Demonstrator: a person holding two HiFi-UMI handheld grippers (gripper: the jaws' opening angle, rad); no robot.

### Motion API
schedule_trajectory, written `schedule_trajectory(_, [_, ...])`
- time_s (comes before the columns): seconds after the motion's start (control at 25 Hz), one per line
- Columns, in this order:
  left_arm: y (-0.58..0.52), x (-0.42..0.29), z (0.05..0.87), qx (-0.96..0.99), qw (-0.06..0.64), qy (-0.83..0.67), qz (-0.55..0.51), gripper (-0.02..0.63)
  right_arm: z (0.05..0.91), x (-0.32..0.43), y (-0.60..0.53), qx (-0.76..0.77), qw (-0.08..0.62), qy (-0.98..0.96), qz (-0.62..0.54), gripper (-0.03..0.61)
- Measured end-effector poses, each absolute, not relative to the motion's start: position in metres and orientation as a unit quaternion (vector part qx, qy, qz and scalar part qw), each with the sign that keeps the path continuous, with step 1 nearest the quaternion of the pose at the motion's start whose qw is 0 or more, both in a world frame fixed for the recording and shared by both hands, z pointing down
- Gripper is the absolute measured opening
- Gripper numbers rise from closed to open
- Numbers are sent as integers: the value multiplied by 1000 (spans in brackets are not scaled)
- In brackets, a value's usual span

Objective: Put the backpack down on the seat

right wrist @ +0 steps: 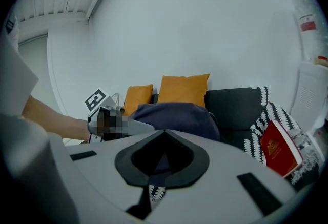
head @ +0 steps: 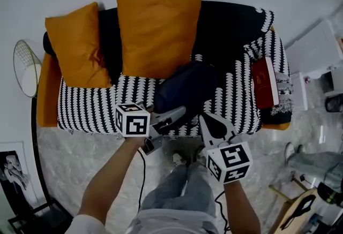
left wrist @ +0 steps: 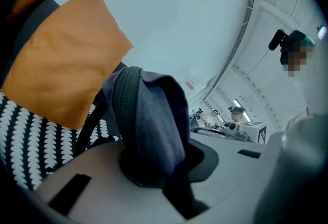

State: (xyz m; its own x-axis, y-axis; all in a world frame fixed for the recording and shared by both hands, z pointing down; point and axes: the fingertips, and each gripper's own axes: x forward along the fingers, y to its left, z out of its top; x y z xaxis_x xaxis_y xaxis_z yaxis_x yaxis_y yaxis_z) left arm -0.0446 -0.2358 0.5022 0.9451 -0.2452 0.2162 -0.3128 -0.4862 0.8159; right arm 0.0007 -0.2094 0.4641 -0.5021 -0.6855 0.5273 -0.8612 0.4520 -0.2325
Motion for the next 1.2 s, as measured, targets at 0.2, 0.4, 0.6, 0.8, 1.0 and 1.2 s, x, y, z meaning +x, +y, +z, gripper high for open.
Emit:
schedule_trajectory(0.2, [-260, -39, 519, 873, 460, -155, 43, 46, 480, 2, -222, 452, 182, -839, 241, 2])
schedule_trajectory(0.4, [-276, -33, 539, 880, 450, -141, 60, 46, 505, 6, -232, 435, 200, -841, 252, 2])
schedule_trajectory(0.6, [-296, -32, 563, 878, 449, -139, 84, 46, 525, 5, -252, 420, 211, -842, 265, 2])
schedule_trajectory(0.8, [-313, -34, 575, 881, 444, -129, 100, 46, 539, -2, -271, 395, 218, -849, 276, 2])
schedule_trajectory(1.0, [-325, -38, 591, 881, 441, -127, 113, 46, 553, -8, -289, 377, 228, -854, 277, 2])
schedule_trajectory(1.2, [-337, -44, 599, 884, 438, -124, 111, 46, 565, -13, -302, 365, 234, -857, 278, 2])
